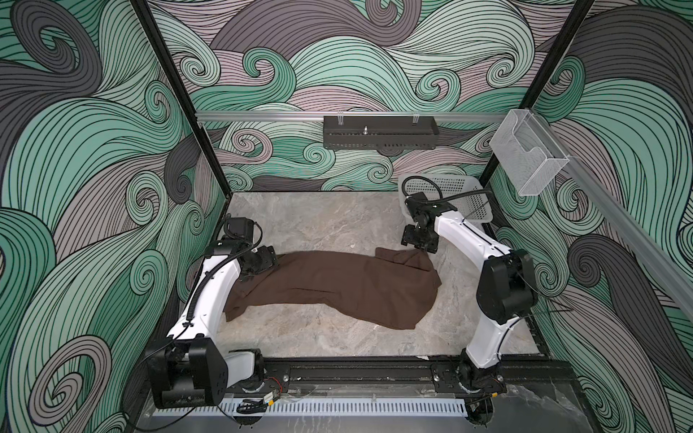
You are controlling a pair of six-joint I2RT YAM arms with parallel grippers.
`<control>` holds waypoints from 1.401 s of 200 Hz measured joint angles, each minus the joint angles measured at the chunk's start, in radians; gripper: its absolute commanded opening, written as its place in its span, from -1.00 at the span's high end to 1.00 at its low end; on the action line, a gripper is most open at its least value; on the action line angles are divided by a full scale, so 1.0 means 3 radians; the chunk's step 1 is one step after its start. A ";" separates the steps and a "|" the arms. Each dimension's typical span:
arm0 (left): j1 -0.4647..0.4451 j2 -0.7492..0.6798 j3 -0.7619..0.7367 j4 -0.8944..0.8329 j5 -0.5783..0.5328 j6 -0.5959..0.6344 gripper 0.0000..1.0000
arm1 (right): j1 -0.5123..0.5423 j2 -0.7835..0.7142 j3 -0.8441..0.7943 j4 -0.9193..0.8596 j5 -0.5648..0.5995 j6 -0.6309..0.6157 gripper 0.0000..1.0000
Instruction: Fold and stack the trousers
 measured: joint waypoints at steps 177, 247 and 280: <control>0.0182 -0.0200 0.0139 -0.0310 -0.0009 0.0132 -0.68 | 0.0025 0.0071 0.0014 -0.0507 -0.0019 -0.0352 1.00; 0.0285 -0.0440 0.0102 -0.0296 -0.0008 0.0148 -0.68 | -0.0076 -0.1431 0.0238 -0.0230 -0.0244 -0.0051 1.00; 0.0324 -0.0439 -0.0053 -0.0229 0.0046 0.0122 -0.68 | -0.0458 -0.2478 -0.0781 0.0233 -0.0295 0.0268 1.00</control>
